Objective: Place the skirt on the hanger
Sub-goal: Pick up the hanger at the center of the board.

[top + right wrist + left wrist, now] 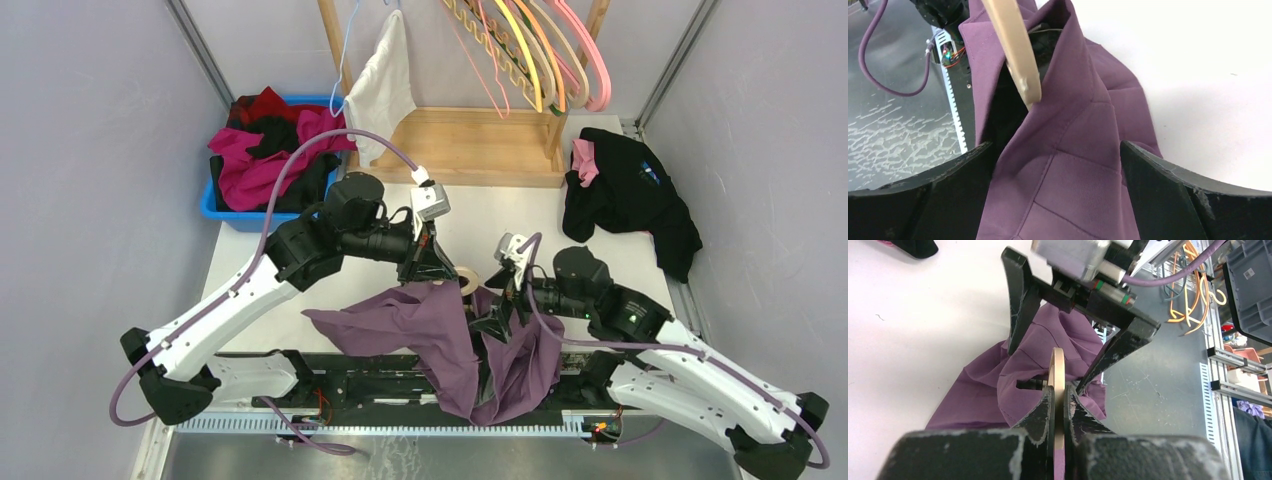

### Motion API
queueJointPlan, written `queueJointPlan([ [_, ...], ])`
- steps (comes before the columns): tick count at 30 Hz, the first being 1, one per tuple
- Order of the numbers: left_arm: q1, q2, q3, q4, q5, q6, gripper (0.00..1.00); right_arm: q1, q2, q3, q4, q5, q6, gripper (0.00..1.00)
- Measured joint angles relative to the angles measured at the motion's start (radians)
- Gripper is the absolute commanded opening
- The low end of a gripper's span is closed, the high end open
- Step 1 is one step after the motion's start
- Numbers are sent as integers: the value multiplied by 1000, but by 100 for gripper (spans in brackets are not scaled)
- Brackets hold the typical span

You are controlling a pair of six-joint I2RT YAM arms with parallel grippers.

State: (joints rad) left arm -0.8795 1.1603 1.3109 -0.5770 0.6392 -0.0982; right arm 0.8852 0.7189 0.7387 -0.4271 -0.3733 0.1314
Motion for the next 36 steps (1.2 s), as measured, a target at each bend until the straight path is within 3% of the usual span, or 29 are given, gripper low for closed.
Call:
queueJointPlan([
  [8,8,3,19,-16,11,12,3,-1,-98,51,-49,55,-7,100],
  [32,10,60,152,-71,23,15,3,-2,109,70,1,-108,-48,100],
  [36,10,69,185,-80,21,15,3,-2,106,69,14,-106,-50,87],
])
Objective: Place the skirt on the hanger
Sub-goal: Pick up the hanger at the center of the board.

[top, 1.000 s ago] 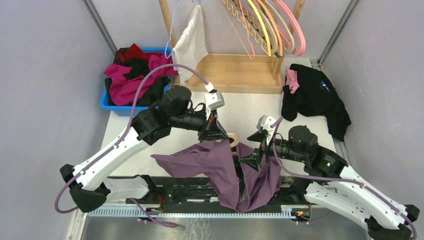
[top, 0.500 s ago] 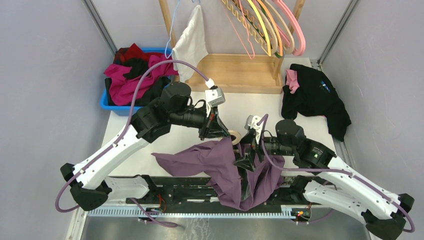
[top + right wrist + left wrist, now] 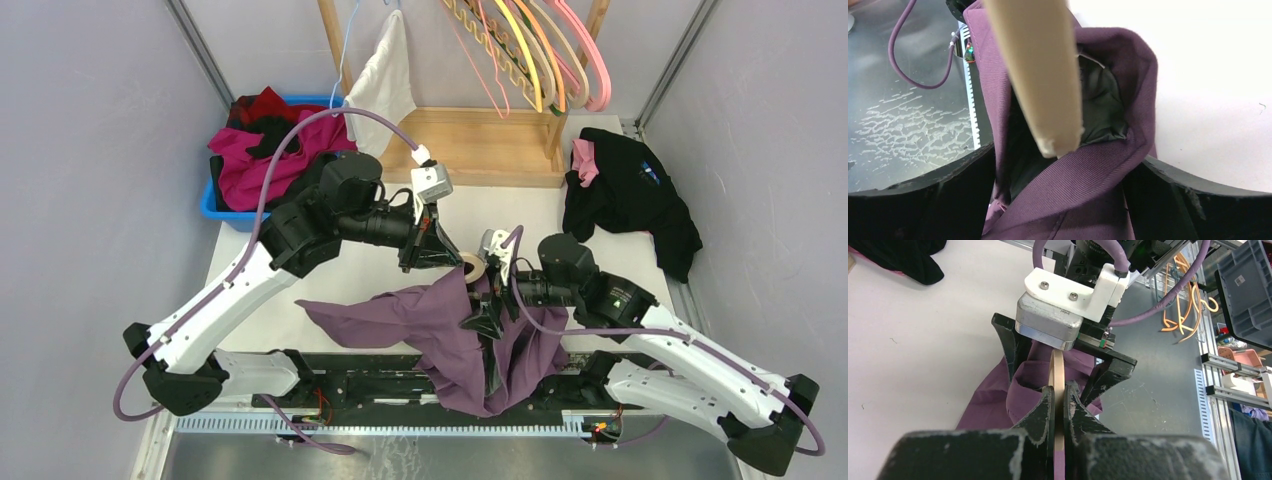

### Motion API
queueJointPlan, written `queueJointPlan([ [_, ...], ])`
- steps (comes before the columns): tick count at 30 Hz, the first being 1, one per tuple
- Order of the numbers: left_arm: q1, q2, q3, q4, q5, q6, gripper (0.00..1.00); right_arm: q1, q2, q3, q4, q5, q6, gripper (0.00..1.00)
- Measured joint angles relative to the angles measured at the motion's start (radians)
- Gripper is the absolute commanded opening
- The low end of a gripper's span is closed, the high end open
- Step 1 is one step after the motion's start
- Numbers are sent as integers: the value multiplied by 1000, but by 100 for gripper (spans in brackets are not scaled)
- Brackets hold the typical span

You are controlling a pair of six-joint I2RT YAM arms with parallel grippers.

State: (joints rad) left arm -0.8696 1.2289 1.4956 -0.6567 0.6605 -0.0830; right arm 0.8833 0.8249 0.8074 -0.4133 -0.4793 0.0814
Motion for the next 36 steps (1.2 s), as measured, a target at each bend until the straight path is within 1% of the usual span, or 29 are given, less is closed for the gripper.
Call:
queueJointPlan([
  [2,2,0,3,0,0,0,3,0,-1,0,5,2,-1,70],
  [4,6,0,3,0,0,0,3,0,3,0,7,2,-7,64],
  [8,23,0,3,0,1,-1,3,-1,26,0,16,1,-13,37],
  [9,28,0,3,0,2,-1,3,-1,34,0,18,1,-12,29],
  [10,33,0,3,0,3,-1,3,-2,39,0,19,0,-13,15],
  [11,38,-1,3,0,4,-1,3,-2,44,2,22,-2,-12,6],
  [12,43,-3,3,1,4,-1,3,-2,49,5,24,-9,-12,2],
  [18,76,-14,3,35,-5,-19,3,-4,72,45,24,-21,-10,1],
  [19,79,-16,5,43,-13,-27,5,-4,73,52,23,-21,-10,1],
  [22,83,-16,24,47,-37,-35,14,-4,85,88,2,-20,-10,1],
  [24,84,-11,55,43,-65,-47,23,-4,100,125,-17,-14,-8,1],
  [25,84,-8,68,43,-81,-47,25,-4,110,150,-29,-10,-7,1],
  [28,87,5,126,40,-150,-50,34,-4,132,220,-60,15,-1,1],
  [31,92,10,195,39,-262,-52,41,-4,144,281,-132,60,0,1],
  [36,108,10,316,27,-455,-52,44,-2,196,429,-308,148,-5,1],
])
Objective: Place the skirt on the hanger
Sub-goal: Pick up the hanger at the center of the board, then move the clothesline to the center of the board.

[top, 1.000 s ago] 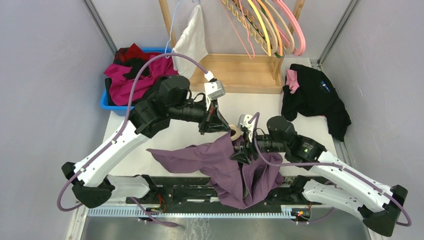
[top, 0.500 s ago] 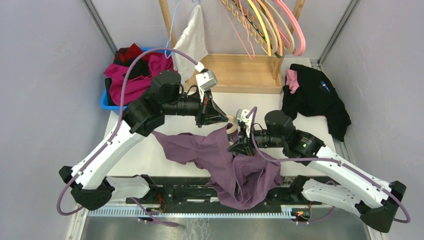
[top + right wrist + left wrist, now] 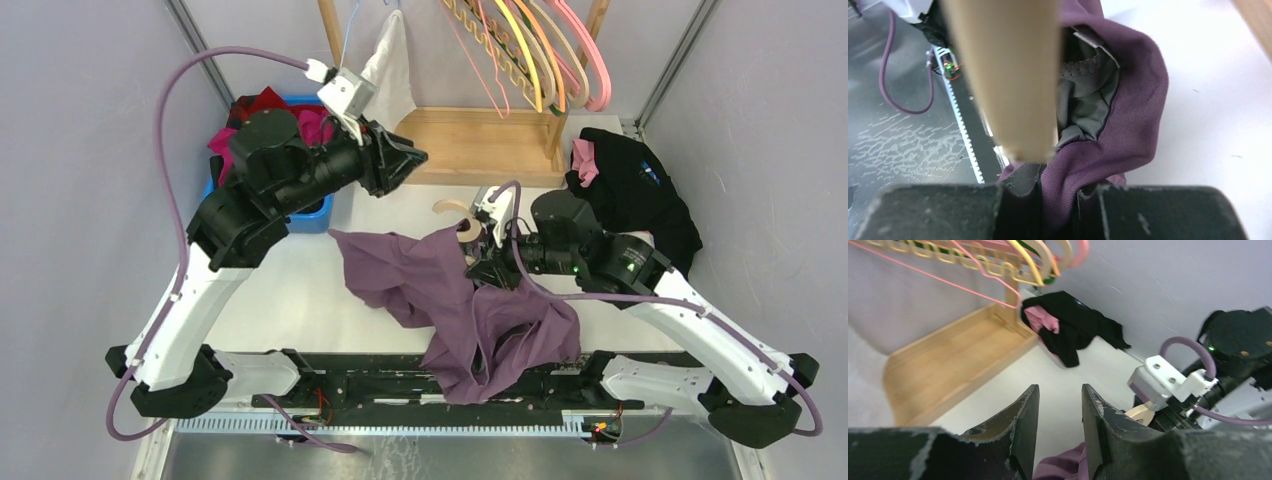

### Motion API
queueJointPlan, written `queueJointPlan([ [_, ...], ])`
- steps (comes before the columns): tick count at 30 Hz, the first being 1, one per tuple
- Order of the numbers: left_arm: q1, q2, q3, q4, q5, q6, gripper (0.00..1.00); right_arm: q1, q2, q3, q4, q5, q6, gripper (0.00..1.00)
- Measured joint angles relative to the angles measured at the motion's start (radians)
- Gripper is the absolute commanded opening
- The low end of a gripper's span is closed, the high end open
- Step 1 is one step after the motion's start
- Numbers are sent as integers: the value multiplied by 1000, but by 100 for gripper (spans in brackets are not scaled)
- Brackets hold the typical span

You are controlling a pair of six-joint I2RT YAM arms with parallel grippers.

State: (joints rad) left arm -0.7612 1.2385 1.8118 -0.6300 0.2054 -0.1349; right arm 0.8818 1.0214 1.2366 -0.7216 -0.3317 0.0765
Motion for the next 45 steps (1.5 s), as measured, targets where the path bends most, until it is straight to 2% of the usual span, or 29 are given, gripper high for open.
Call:
queueJointPlan([
  [6,1,-17,60,-51,-169,-1,44,0,38,171,-145,153,-3,1],
  [13,1,-43,48,-112,-252,-2,43,0,92,356,-241,395,-3,1],
  [21,1,-127,-83,-153,-307,-30,40,0,269,547,-208,573,-15,1],
  [26,1,-167,-208,-140,-362,-60,40,-5,439,722,-172,682,-55,1],
  [32,1,-172,-399,-50,-398,-109,45,-61,659,967,-130,712,-82,1],
  [35,1,-164,-493,27,-428,-139,45,-129,726,1051,-124,688,-76,1],
  [39,3,-124,-546,112,-446,-166,45,-230,797,1166,-129,645,-51,1],
  [45,17,-84,-683,327,-496,-187,46,-352,817,1180,-77,581,-3,1],
])
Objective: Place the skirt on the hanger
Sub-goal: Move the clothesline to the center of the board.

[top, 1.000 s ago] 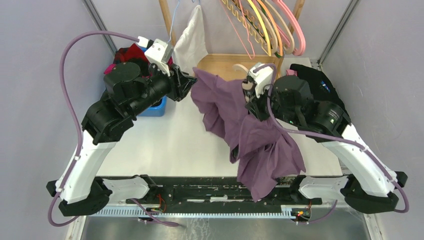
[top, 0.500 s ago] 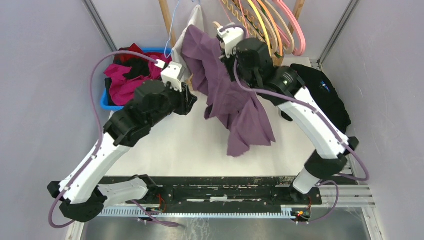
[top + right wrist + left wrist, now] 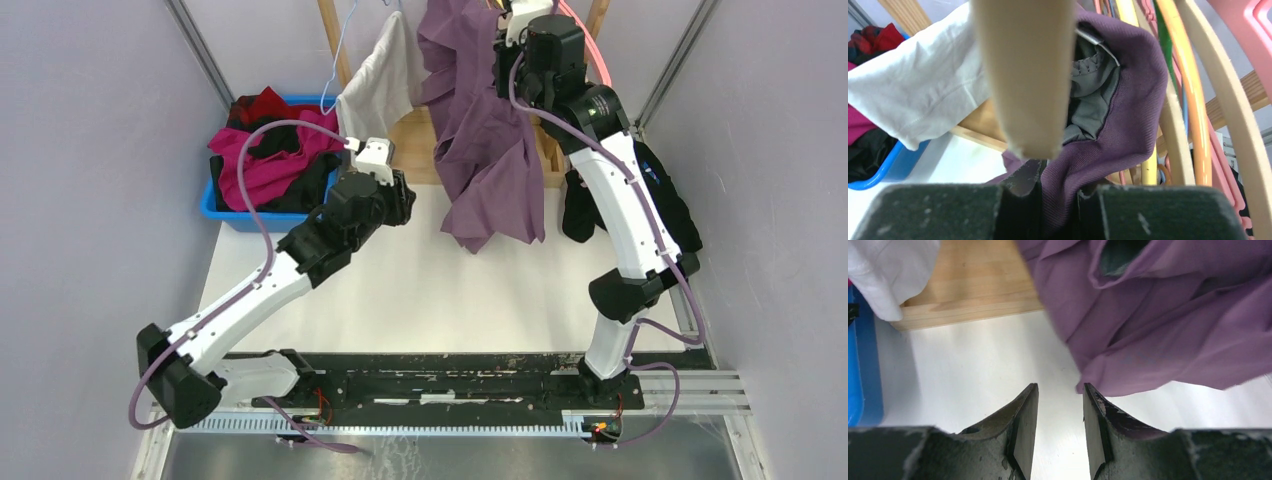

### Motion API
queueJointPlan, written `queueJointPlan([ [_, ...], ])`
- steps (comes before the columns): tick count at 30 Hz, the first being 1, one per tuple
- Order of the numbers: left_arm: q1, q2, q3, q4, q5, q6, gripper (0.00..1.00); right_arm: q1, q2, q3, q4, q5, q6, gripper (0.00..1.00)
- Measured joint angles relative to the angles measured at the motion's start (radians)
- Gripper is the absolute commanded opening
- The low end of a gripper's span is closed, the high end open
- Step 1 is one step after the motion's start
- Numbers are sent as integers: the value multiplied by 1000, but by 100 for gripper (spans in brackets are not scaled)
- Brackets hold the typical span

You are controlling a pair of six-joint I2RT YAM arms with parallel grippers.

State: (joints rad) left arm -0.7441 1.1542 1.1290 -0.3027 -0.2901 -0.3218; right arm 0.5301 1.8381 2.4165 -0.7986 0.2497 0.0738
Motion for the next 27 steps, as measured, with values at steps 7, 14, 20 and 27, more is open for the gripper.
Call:
queueJointPlan([
  [7,50,174,-113,330,-77,-16,51,-90,-8,-22,40,-86,38,1],
  [14,77,490,-82,643,-142,-17,81,-123,-111,-142,52,-158,69,1],
  [20,122,815,186,693,-155,-18,83,-126,-194,-198,55,-199,90,1],
  [27,174,1045,481,671,-148,-18,82,-129,-203,-215,84,-243,106,1],
])
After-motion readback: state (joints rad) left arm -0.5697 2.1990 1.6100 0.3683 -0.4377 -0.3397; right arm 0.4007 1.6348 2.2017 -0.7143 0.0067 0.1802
